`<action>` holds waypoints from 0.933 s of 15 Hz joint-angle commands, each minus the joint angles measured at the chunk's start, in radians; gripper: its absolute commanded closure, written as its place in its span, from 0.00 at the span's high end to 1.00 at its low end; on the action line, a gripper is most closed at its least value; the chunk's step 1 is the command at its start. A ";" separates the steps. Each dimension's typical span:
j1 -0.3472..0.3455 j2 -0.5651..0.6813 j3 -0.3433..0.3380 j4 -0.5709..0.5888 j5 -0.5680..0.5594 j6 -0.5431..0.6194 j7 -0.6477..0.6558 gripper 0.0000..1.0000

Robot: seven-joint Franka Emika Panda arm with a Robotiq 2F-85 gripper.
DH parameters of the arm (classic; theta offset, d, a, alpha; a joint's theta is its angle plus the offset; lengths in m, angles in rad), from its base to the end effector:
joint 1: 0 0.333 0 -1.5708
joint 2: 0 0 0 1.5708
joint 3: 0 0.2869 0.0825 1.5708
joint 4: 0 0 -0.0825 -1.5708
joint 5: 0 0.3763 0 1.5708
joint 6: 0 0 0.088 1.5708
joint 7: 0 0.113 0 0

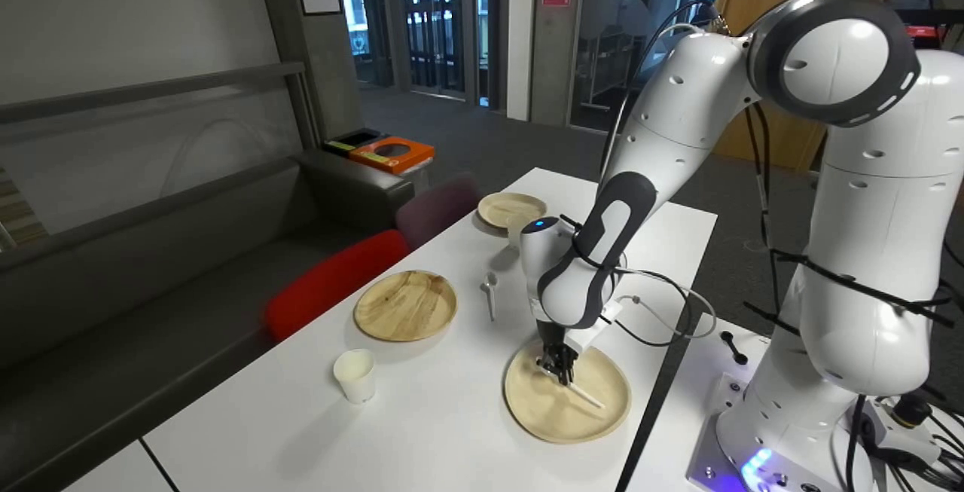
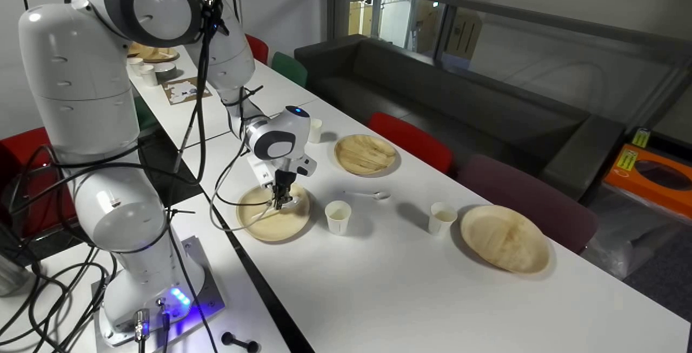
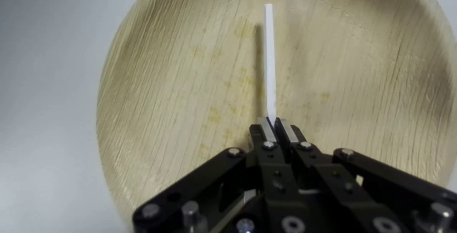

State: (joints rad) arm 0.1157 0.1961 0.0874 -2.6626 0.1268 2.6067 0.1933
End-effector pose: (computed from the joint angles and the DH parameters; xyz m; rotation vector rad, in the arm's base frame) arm 0.3703 0.0768 0.1289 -3.0940 0.1657 0.4053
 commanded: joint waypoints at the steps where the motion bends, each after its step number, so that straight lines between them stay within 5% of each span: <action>1: 0.008 -0.002 -0.009 0.004 -0.044 0.020 0.015 0.02; 12: 0.012 0.017 -0.019 0.018 -0.149 0.016 0.016 0.02; 13: 0.012 0.019 -0.018 0.021 -0.148 0.014 0.015 0.04; 14: 0.012 0.021 -0.017 0.024 -0.148 0.013 0.015 0.32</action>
State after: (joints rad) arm 0.1175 0.2057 0.0792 -2.6534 0.0018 2.6067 0.1959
